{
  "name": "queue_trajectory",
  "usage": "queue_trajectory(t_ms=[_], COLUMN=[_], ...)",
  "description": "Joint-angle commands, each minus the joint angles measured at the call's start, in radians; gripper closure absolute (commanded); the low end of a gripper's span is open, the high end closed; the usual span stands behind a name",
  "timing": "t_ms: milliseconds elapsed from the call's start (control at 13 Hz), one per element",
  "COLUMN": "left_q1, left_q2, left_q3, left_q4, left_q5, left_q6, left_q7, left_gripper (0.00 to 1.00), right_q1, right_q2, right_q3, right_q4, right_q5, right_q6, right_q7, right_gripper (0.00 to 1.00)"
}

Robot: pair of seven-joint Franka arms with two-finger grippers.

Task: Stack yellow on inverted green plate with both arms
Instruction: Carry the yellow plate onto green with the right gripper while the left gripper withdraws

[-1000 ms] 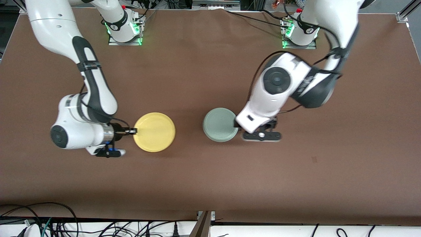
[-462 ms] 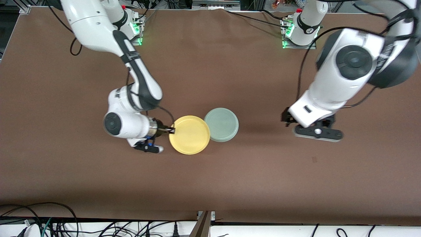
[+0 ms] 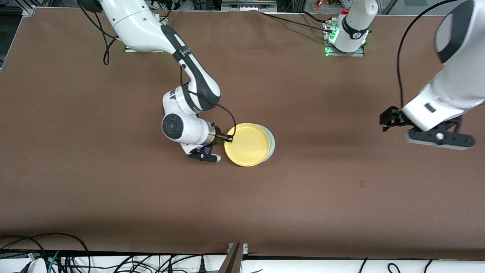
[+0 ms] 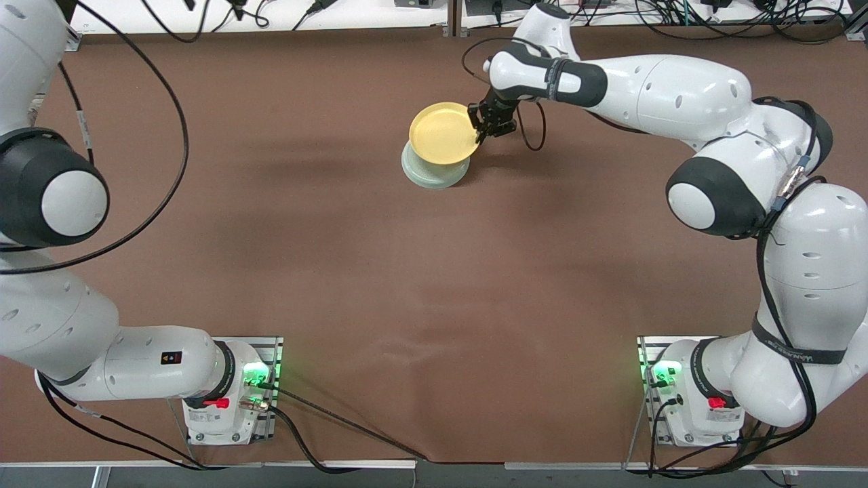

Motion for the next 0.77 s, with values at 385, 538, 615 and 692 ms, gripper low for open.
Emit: queue_trajectory(t_ms=[385, 538, 615, 692], left_q1=[-0.014, -0.01, -0.01, -0.003], left_q2=[-0.284, -0.289, -0.273, -0.265], left_q3=[0.195, 0.195, 0.195, 0.195], left_q4=[-0.426, -0.443, -0.428, -0.414], left_q5=[-0.102, -0.102, -0.102, -0.102], left_q6=[0.216, 0.222, 0.222, 0.221], left_q7=[0.033, 0.03, 0.035, 0.041], left_gripper=[0.0, 0.0, 0.0, 0.0], right_q1=[0.056, 0.059, 0.059, 0.059], right_q2=[0.063, 0.063, 0.063, 0.063], right_q3=[-0.01, -0.01, -0.01, -0.01], right_q4=[-0.01, -0.01, -0.01, -0.009], right_q5=[0.024, 0.024, 0.024, 0.026], right_q6=[0.091, 0.091, 0.089, 0.089], right_q7=[0.026, 0.024, 0.024, 0.027], right_gripper=[1.0, 1.0, 1.0, 0.61])
